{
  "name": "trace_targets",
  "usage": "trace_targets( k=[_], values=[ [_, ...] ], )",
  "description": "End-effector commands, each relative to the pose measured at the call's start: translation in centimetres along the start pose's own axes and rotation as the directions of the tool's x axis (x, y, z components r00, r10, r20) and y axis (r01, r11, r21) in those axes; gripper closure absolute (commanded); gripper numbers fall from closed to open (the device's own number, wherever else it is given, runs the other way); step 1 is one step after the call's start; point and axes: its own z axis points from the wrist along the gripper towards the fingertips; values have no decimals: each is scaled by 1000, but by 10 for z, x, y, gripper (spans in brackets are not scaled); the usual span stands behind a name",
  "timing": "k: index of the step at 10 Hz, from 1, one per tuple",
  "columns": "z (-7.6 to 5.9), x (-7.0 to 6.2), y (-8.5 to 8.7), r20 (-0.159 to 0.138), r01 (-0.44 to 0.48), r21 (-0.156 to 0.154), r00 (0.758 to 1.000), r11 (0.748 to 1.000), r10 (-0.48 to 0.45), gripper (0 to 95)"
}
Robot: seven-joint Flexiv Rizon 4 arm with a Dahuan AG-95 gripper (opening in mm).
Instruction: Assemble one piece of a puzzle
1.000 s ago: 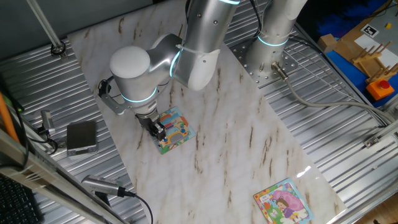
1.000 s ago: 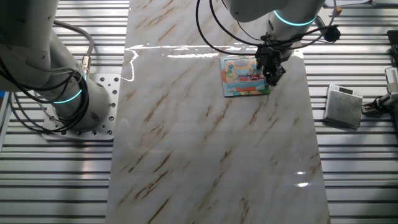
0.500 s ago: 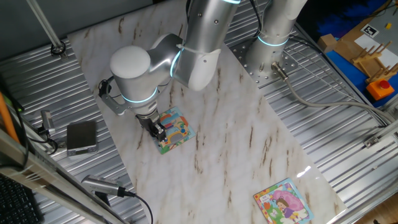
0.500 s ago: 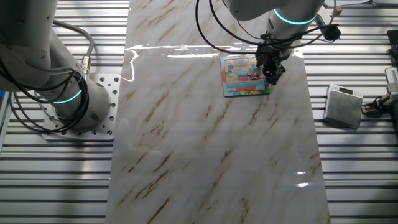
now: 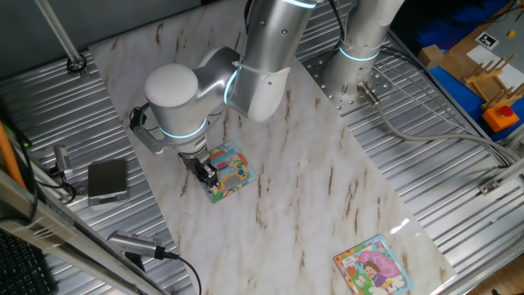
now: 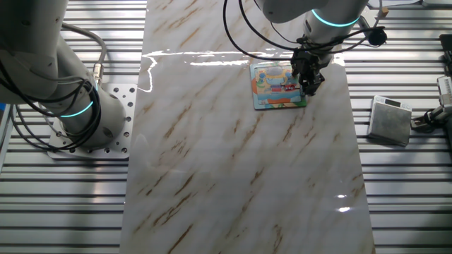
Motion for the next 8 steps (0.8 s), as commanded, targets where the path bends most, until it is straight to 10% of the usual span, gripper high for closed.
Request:
trace_targets(
  k=[1,8],
  values=[
    [0,0,-1,0,-3,1,1000,1000,3,380],
    [-4,3,-2,0,7,-1,1000,1000,-7,380]
  ],
)
